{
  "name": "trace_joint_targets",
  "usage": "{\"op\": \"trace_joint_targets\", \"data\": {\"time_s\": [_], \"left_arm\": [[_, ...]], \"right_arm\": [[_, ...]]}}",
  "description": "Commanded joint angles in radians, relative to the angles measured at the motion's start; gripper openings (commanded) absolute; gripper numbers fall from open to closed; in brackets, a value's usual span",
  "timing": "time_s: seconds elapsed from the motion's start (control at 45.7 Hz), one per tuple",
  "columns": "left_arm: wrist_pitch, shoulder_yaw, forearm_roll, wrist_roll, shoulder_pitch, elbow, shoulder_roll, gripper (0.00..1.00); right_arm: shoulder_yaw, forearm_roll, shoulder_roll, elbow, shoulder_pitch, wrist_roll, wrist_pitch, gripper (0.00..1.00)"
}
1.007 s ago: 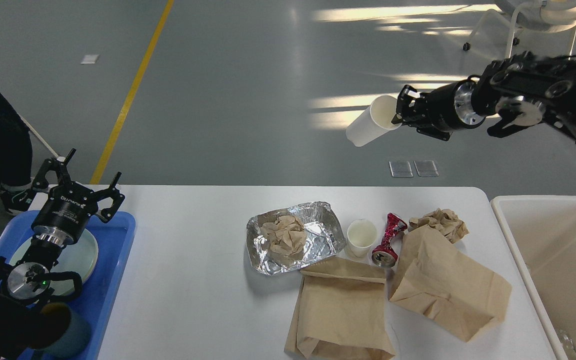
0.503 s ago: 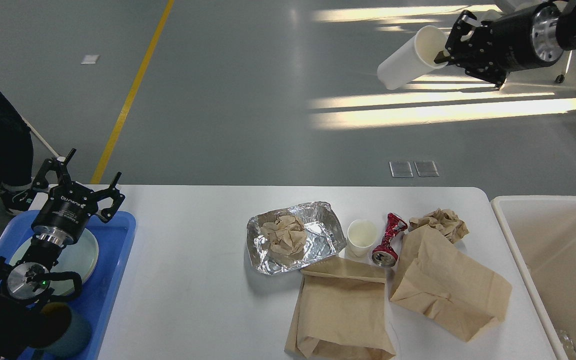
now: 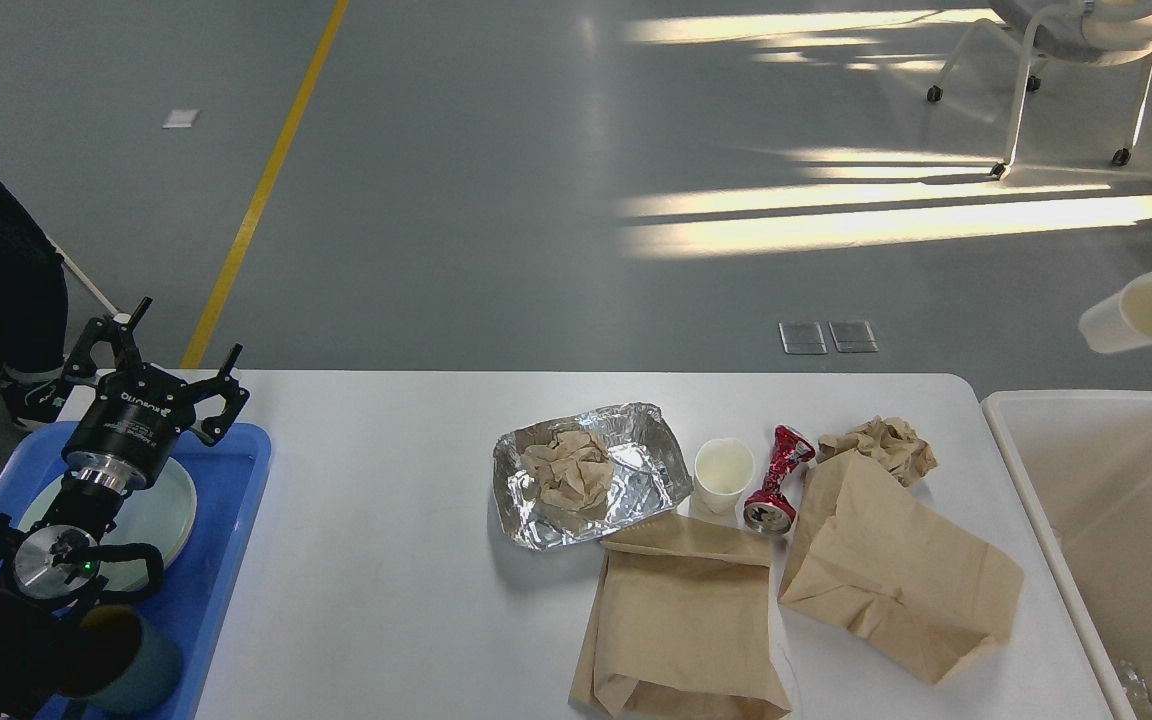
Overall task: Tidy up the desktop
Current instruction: 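Lift the white cup and carry it over the white bin, release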
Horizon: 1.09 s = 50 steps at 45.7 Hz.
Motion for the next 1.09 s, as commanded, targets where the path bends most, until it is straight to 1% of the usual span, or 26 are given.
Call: {"op": "trace_joint_targets", "data": {"time_s": [0.0,0.219,0.241,0.284,0.306,0.35,0.372,0.569,0.744,0.81,0.963,1.007,1.072], "left_arm": [[0.000,0.000,0.000,0.000,0.000,0.000,0.000,0.96],[0.000,0.000,0.000,0.000,0.000,0.000,0.000,0.96],[0.000,0.000,0.000,0.000,0.000,0.000,0.000,0.96],[0.000,0.000,0.000,0.000,0.000,0.000,0.000,0.96],[0.000,0.000,0.000,0.000,0.001,0.000,0.000,0.96],[0.000,0.000,0.000,0.000,0.000,0.000,0.000,0.96],[0.000,0.000,0.000,0.000,0.000,0.000,0.000,0.96],[0.000,0.000,0.000,0.000,0.000,0.000,0.000,0.96],[0.000,0.000,0.000,0.000,0.000,0.000,0.000,0.96],[0.000,0.000,0.000,0.000,0.000,0.000,0.000,0.96],[0.000,0.000,0.000,0.000,0.000,0.000,0.000,0.96],[0.000,0.000,0.000,0.000,0.000,0.000,0.000,0.96],[0.000,0.000,0.000,0.000,0.000,0.000,-0.002,0.96]], "right_arm": [[0.014,0.000,0.007,-0.061,-0.134,0.000,-0.033,0.00],[0.059,0.000,0.028,-0.106,-0.288,0.003,-0.037,0.00],[0.060,0.000,0.037,-0.107,-0.300,0.003,-0.037,0.05],[0.059,0.000,0.049,-0.107,-0.319,0.003,-0.040,0.32],[0.057,0.000,0.056,-0.109,-0.326,0.003,-0.043,0.48],[0.056,0.000,0.063,-0.116,-0.336,0.003,-0.059,0.85],[0.056,0.003,0.071,-0.125,-0.339,0.003,-0.078,1.00],[0.042,0.006,0.089,-0.116,-0.345,0.002,-0.078,1.00],[0.033,0.011,0.108,-0.100,-0.281,0.003,-0.073,1.00],[0.014,0.011,0.108,-0.070,-0.213,0.003,-0.063,1.00],[-0.087,0.014,0.112,0.022,0.031,0.002,-0.018,1.00],[-0.133,0.014,0.137,0.045,0.092,0.002,0.000,1.00],[-0.197,0.014,0.206,0.074,0.173,-0.003,0.028,1.00]]}}
